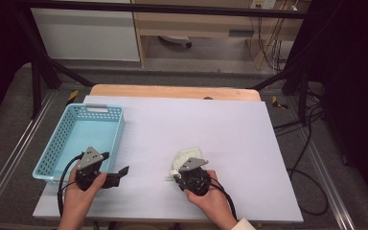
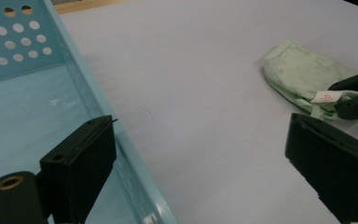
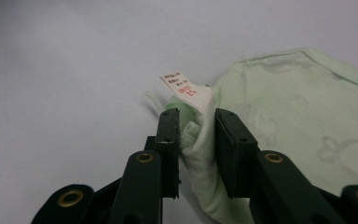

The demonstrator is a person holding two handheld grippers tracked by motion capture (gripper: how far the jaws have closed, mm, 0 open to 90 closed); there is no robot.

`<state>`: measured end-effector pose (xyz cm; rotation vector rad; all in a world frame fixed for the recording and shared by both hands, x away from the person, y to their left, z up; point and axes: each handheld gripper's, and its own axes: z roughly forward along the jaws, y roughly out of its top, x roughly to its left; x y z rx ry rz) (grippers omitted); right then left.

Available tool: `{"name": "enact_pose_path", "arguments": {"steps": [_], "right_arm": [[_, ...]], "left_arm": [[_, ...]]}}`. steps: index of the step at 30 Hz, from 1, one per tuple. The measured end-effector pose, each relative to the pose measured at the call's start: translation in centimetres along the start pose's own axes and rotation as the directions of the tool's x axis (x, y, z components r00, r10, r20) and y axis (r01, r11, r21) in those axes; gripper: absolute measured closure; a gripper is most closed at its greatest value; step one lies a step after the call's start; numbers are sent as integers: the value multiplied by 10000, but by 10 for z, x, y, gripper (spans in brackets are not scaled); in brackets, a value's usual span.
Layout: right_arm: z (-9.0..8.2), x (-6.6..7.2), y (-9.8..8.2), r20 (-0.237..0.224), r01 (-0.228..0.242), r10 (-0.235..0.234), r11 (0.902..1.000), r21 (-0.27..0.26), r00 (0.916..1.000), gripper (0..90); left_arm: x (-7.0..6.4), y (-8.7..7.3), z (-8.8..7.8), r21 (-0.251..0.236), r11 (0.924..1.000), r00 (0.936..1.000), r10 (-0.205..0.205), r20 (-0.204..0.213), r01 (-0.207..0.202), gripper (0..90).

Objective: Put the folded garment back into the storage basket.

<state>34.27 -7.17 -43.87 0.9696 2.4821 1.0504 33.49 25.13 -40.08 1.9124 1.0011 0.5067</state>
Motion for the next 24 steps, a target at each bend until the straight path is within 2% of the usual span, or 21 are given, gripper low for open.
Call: {"name": "enact_pose_path", "arguments": {"steps": [7,11,24], "right_arm": [[0,12,1,-208,167,-168,9999,-36,9996,717],[0,16,1,-316,44,-46,10000,-82,9995,716],[3,32,4,-579,71,-84,9997,-234,9983,715]], "left_arm": [[0,0,0,5,10000,10000,17,-13,-17,83],[-1,0,0,-4,10000,10000,20,-14,-20,84],[0,0,1,18,10000,10000,18,-39,-18,81]]}}
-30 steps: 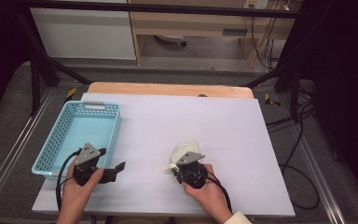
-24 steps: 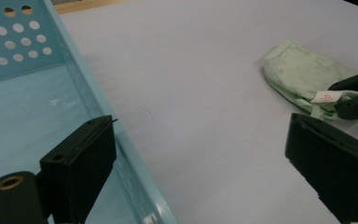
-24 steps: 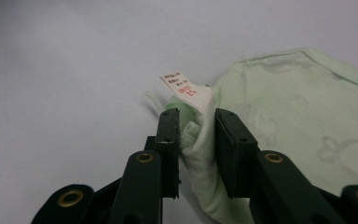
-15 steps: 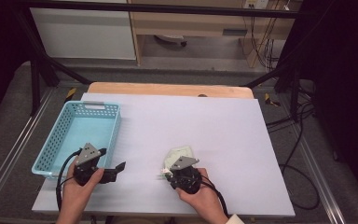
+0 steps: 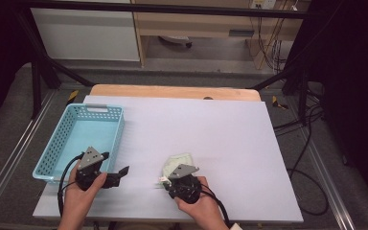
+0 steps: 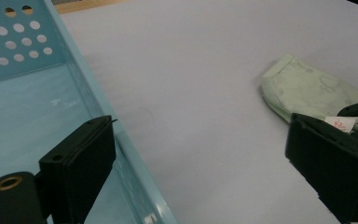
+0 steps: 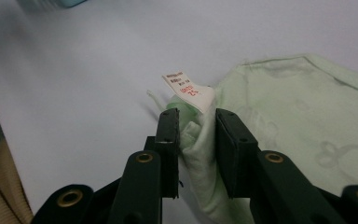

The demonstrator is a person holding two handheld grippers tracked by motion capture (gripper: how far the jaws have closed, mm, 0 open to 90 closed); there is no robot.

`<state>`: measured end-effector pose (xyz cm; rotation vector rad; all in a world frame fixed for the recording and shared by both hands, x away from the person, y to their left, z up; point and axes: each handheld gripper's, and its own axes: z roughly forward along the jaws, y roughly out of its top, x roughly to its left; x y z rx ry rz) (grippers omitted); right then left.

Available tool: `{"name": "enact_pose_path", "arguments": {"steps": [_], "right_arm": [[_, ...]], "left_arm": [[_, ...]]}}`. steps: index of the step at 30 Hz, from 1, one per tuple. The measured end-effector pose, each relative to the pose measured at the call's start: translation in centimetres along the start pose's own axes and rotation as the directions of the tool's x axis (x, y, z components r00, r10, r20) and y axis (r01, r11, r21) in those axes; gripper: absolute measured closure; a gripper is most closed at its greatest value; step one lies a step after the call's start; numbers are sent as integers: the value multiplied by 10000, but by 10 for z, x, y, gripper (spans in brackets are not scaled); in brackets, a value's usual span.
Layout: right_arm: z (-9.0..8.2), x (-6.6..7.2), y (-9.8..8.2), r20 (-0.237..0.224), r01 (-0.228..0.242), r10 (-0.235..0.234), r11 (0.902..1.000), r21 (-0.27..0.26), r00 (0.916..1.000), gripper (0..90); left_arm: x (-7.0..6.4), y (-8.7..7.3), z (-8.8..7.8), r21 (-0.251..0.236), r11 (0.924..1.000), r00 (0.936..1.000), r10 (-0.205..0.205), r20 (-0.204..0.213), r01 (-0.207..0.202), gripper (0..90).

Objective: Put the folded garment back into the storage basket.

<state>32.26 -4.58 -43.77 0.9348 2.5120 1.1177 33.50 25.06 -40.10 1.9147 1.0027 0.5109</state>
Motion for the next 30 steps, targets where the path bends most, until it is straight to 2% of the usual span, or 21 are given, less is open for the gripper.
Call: {"name": "enact_pose_path", "arguments": {"steps": [6,8,9,10,15,18,19,23,24,25,27,30], "right_arm": [[2,7,1,-158,93,-93,10000,-21,9998,694],[4,7,0,-217,23,-24,10000,-54,9998,632],[4,7,0,-217,23,-24,10000,-54,9998,632],[2,6,1,-302,71,-73,9999,-85,9995,569],[-8,4,2,-221,-95,87,9993,-371,9997,502],[-18,-2,2,-130,-251,244,9981,-569,9996,488],[-25,-8,0,33,-381,384,9967,-711,9993,488],[-37,-23,-9,260,-572,592,9957,-722,9979,502],[-37,-23,-9,260,-572,592,9957,-722,9979,502],[-43,-30,-14,339,-659,683,9954,-693,9971,517],[-47,-33,-20,461,-802,838,9941,-735,9954,534],[-52,-35,-29,562,-777,810,9952,-594,9951,551]], "left_arm": [[0,0,0,6,10000,10000,13,1,-13,81],[0,0,0,-3,10000,10000,19,-8,-19,81],[0,0,0,-3,10000,10000,19,-8,-19,81],[0,0,0,-19,10000,10000,11,-16,-11,81],[0,0,-1,-43,10000,10000,-15,-24,15,81],[0,0,-1,-58,10000,10000,-38,-17,38,81],[1,0,-1,-71,10000,10000,-36,-32,35,81],[0,0,-1,-77,10000,10000,-53,-48,53,81],[0,0,-1,-77,10000,10000,-53,-48,53,81],[0,0,-1,-84,9999,10000,-69,-48,69,81],[0,0,-1,-87,9999,10000,-68,-49,68,81],[0,0,-1,-75,10000,10000,-60,-42,60,81]]}}
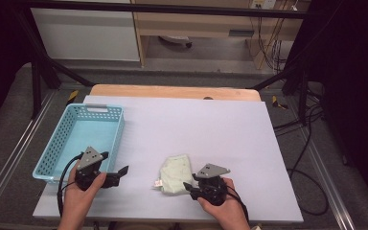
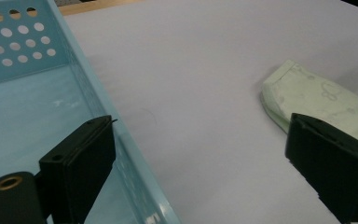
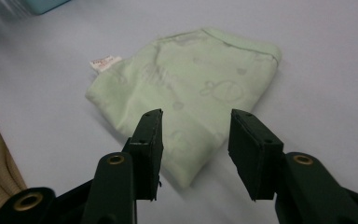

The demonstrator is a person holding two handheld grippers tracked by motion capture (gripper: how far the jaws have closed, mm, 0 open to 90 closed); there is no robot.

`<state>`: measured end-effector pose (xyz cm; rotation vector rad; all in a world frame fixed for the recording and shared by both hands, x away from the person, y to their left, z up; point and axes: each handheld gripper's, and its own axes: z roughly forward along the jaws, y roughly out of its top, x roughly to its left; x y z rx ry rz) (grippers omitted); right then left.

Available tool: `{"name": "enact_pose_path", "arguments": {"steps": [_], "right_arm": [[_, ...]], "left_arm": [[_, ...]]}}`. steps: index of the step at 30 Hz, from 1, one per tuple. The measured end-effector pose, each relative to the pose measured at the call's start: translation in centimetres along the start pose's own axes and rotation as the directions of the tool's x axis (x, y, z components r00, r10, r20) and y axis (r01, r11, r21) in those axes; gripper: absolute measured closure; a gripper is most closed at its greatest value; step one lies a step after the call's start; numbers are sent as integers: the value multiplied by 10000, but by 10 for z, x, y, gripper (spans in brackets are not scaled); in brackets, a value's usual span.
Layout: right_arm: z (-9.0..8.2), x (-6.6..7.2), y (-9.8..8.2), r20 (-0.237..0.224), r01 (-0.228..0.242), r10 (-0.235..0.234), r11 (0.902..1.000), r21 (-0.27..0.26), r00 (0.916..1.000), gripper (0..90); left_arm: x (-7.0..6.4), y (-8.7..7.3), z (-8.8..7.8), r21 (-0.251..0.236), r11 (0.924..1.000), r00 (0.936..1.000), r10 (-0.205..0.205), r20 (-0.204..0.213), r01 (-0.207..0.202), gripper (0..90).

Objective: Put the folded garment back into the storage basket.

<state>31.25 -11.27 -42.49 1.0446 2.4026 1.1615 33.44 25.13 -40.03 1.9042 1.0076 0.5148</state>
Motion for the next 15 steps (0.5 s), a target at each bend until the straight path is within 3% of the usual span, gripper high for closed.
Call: {"name": "enact_pose_path", "arguments": {"steps": [8,15], "right_arm": [[-2,0,-18,-47,5,-3,9990,437,10000,589],[6,0,-21,-177,90,-77,9971,752,9998,615]], "left_arm": [[0,0,0,-4,10000,10000,-18,-16,18,81],[0,0,0,-30,10000,10000,-15,-35,15,81]]}}
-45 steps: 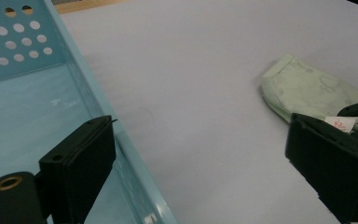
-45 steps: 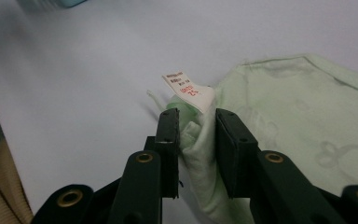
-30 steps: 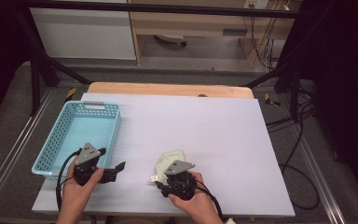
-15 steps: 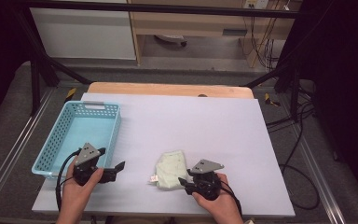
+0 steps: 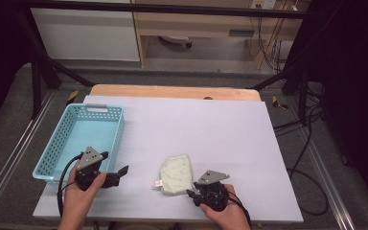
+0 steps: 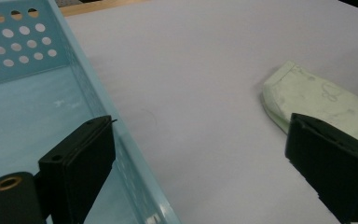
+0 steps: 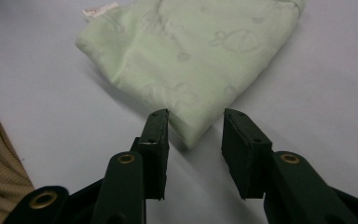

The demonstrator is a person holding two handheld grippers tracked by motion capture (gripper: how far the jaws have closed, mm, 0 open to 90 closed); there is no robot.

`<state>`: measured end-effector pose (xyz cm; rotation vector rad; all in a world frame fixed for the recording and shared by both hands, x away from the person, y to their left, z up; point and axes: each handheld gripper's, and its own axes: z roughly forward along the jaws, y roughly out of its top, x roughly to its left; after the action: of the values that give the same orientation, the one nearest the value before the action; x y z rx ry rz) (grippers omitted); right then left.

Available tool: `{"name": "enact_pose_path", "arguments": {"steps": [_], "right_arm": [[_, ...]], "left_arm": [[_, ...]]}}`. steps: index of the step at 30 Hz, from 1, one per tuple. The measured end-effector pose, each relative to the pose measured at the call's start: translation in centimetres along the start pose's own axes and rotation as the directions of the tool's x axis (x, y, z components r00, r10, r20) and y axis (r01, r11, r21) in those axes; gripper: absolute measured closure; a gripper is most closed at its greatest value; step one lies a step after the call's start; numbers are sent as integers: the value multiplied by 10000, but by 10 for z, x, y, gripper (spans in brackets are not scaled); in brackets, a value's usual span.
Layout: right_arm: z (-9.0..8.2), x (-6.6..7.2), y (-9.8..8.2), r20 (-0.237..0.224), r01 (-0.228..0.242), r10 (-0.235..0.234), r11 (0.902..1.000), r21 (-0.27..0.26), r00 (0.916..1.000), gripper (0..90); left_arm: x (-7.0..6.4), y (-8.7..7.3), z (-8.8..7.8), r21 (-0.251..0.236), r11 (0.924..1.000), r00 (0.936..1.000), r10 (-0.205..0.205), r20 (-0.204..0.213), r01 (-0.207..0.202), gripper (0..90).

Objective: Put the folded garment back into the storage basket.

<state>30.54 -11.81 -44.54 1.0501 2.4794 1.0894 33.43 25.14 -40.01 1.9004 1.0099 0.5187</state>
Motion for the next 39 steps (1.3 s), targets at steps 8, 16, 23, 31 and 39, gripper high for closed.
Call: {"name": "enact_pose_path", "arguments": {"steps": [8,16,23,31,39], "right_arm": [[7,4,-1,209,421,-426,9988,256,9989,788],[6,7,0,134,619,-623,9976,315,9980,884],[-8,8,-9,-15,509,-509,9977,456,9987,884],[-12,11,-17,-47,466,-465,9977,490,9989,882],[-12,6,-19,-376,296,-281,9988,392,9989,863]], "left_arm": [[0,1,-1,-92,10000,10000,-7,-15,7,82],[-3,3,-4,-226,9997,10000,69,-23,-69,84],[-29,17,-5,-460,9973,9982,581,158,-573,75],[-51,35,32,-19,9977,9914,681,1121,-684,77],[-68,56,72,349,9923,9847,1135,1324,-1191,91]]}}
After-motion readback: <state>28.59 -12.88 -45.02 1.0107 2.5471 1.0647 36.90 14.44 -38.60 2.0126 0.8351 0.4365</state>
